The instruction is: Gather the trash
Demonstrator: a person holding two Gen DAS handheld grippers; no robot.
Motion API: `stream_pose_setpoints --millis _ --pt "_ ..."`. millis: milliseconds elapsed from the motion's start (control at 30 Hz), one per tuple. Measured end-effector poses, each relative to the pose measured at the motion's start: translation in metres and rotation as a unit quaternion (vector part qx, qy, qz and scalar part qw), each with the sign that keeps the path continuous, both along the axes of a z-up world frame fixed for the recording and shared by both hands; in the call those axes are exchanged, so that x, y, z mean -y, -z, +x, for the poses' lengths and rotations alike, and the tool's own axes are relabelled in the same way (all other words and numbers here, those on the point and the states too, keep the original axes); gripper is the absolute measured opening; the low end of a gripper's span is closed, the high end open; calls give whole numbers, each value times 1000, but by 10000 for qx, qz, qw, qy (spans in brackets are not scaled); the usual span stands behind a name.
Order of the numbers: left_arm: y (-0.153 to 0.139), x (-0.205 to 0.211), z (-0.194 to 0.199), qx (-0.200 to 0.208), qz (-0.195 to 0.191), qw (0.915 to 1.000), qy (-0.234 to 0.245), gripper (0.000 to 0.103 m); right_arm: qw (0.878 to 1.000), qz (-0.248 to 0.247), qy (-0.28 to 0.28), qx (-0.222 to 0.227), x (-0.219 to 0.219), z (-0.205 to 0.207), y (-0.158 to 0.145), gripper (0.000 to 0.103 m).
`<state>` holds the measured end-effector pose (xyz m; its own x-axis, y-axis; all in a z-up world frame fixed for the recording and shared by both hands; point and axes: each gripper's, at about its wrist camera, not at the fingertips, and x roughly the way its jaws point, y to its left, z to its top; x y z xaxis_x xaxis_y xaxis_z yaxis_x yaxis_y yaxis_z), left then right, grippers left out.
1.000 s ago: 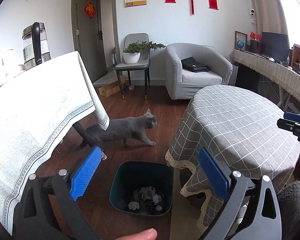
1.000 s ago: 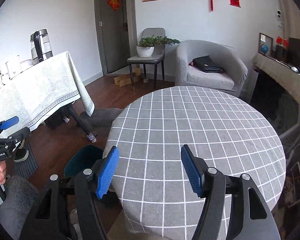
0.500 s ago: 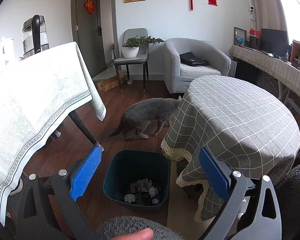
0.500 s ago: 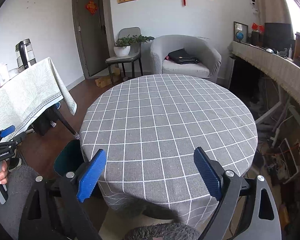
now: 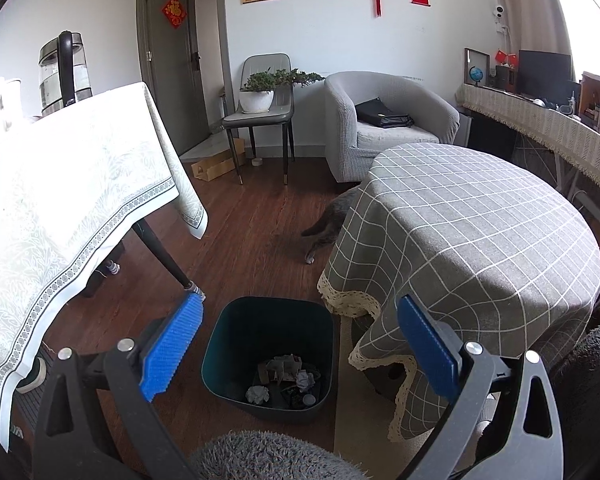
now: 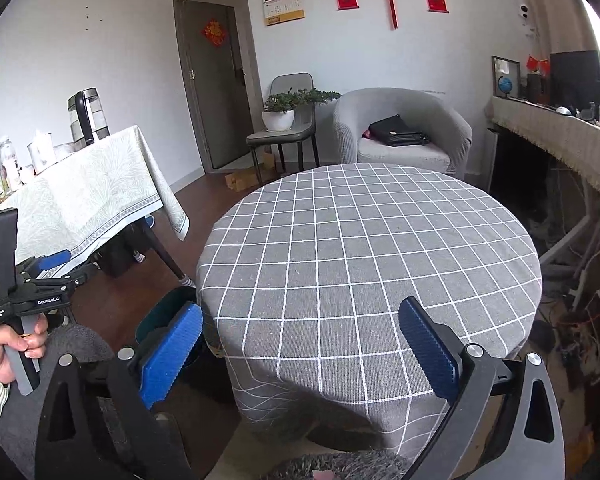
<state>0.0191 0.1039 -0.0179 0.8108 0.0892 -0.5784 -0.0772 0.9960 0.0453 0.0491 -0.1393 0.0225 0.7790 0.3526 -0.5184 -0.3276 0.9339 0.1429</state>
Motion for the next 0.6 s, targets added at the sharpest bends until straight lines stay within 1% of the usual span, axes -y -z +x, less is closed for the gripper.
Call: stream_pose_setpoints --millis 133,233,600 --pt "0 -3 0 -2 -114 9999 -15 100 10000 -9 -33 21 -2 -1 0 99" --pt "1 -3 0 11 -90 10000 6 100 10000 -29 -81 -32 -4 1 1 99" --pt "1 -1 0 -6 -45 10000 55 100 10000 37 -46 -17 -2 -1 1 99"
